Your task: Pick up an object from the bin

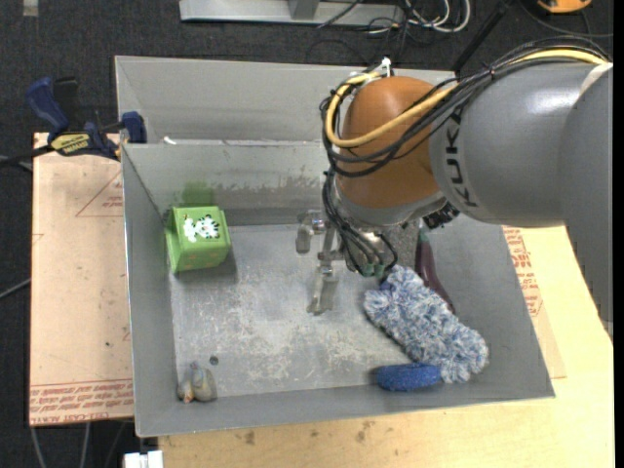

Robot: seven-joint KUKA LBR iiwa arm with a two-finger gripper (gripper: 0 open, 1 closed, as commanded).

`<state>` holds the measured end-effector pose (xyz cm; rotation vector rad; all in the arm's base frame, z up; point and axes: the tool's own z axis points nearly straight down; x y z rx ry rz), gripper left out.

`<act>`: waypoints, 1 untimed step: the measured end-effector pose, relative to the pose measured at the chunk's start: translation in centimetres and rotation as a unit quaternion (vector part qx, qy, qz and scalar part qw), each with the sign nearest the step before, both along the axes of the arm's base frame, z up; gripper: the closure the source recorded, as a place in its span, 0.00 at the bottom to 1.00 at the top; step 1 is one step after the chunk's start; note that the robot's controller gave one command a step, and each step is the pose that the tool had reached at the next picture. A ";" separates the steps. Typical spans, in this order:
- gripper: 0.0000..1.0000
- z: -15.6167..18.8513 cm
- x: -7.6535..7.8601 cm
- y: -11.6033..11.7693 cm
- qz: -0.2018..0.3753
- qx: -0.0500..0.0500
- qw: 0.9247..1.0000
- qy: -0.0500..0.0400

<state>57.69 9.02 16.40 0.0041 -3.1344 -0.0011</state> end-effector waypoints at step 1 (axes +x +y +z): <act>0.00 0.5 0.1 0.0 -0.001 0.000 1.000 -0.004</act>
Offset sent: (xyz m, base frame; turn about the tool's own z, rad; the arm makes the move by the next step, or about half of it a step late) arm -0.0279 -0.0482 0.1047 -0.0268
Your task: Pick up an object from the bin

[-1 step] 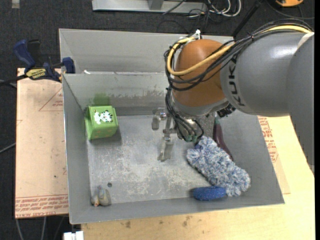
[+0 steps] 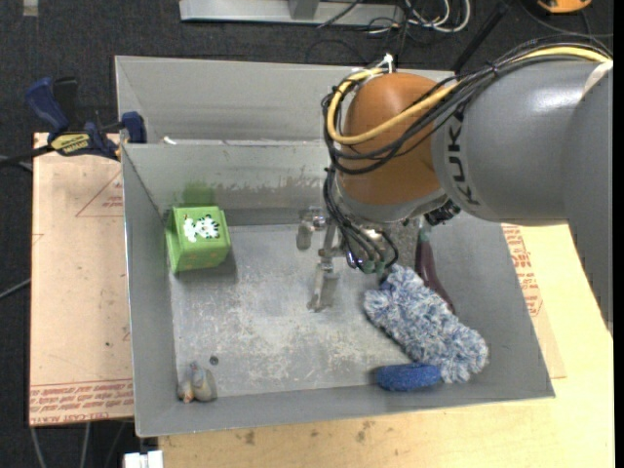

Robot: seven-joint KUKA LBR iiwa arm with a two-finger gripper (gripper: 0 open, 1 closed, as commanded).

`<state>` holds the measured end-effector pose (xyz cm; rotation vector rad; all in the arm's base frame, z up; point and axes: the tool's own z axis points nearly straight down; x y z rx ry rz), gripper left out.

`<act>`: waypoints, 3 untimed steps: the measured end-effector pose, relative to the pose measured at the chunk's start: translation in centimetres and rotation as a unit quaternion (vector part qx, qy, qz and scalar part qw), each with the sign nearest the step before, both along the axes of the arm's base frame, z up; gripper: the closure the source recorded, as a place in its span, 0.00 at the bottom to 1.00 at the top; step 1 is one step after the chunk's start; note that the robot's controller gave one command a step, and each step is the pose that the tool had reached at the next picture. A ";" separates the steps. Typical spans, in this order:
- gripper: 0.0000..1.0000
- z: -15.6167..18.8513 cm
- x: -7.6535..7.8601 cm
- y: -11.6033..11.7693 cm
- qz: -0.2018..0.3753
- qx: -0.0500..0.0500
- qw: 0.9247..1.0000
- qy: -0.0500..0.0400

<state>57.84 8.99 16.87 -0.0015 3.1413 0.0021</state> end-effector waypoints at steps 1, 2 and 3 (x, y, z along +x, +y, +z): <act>0.00 3.8 -1.4 -1.9 0.007 0.000 1.000 0.004; 0.00 11.0 -1.8 -3.7 -0.007 0.000 1.000 0.000; 0.00 8.8 -1.5 -4.7 0.011 0.000 1.000 -0.007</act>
Offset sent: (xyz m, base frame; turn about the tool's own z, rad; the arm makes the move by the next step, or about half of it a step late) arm -0.0206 -0.0443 0.1361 0.0284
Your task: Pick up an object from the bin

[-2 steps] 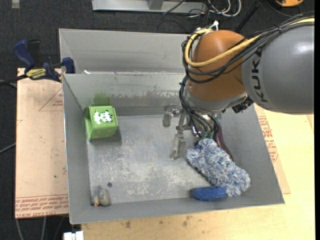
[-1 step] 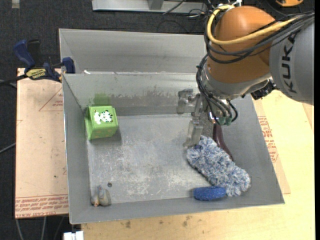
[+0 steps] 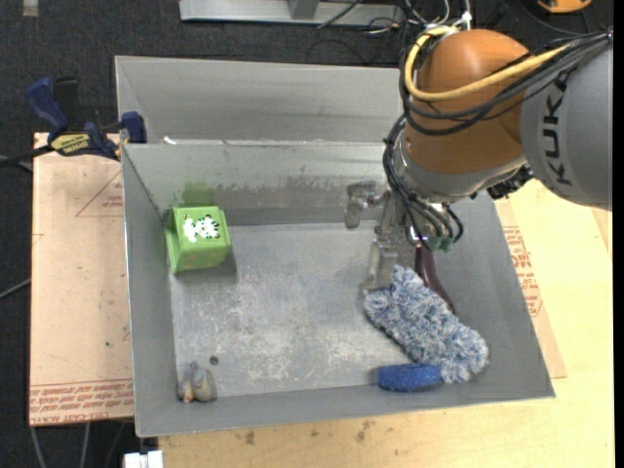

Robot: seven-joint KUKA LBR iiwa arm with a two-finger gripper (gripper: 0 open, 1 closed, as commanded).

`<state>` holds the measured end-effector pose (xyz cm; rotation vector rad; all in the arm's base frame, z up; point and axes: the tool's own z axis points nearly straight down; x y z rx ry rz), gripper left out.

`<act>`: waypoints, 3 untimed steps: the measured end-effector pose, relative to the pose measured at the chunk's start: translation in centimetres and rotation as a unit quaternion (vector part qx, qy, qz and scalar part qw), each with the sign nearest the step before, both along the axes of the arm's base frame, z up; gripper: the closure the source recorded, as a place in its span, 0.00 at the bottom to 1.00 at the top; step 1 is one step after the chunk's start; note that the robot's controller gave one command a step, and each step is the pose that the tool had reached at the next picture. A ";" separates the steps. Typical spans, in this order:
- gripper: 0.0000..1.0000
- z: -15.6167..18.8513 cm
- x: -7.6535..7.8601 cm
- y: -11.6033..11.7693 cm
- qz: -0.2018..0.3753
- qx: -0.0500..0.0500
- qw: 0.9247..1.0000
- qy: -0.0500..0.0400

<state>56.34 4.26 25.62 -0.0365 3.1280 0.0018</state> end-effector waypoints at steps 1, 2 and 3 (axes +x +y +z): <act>0.00 -2.4 -3.5 -2.3 0.081 0.000 0.997 0.010; 0.00 -3.3 -3.4 -6.5 0.109 -0.001 0.994 0.005; 0.00 -5.8 -1.8 -8.3 0.097 -0.001 0.995 0.005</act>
Offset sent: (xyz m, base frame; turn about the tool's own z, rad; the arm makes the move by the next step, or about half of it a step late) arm -0.0334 -0.0779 -0.0389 -0.2056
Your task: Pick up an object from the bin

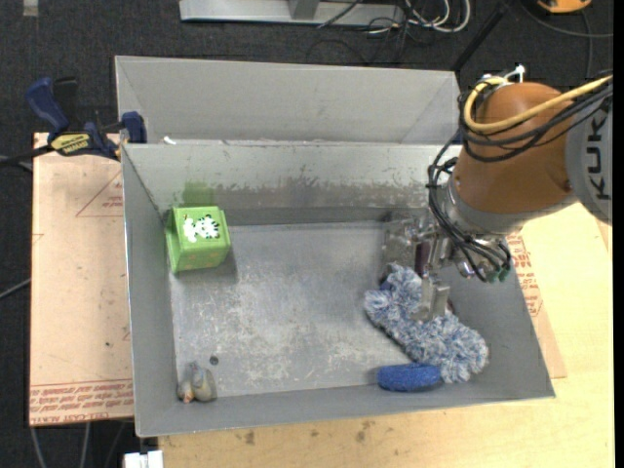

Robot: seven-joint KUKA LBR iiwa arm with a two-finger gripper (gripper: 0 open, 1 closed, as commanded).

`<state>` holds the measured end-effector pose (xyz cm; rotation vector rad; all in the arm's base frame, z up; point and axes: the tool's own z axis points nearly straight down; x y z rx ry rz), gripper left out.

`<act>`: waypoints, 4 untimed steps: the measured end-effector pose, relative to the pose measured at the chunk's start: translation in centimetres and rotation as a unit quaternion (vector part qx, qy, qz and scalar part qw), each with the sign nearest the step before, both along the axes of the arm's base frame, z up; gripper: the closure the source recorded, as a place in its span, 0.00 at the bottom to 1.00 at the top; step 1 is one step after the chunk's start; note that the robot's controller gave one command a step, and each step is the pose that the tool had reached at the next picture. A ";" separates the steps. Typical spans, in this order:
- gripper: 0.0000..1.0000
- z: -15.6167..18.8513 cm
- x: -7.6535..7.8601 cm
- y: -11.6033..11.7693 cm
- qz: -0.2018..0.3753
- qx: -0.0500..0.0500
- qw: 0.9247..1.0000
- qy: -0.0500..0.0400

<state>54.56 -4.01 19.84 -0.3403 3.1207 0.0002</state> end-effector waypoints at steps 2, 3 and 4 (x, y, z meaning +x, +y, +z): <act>0.00 -3.6 2.9 3.1 0.064 0.001 0.998 -0.002; 0.00 -5.1 2.8 0.9 0.008 0.001 1.000 0.001; 0.00 -8.2 3.1 -1.5 -0.012 0.000 1.000 0.000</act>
Offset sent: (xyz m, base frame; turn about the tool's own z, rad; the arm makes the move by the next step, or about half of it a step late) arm 0.0349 0.0222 -0.0450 -0.1440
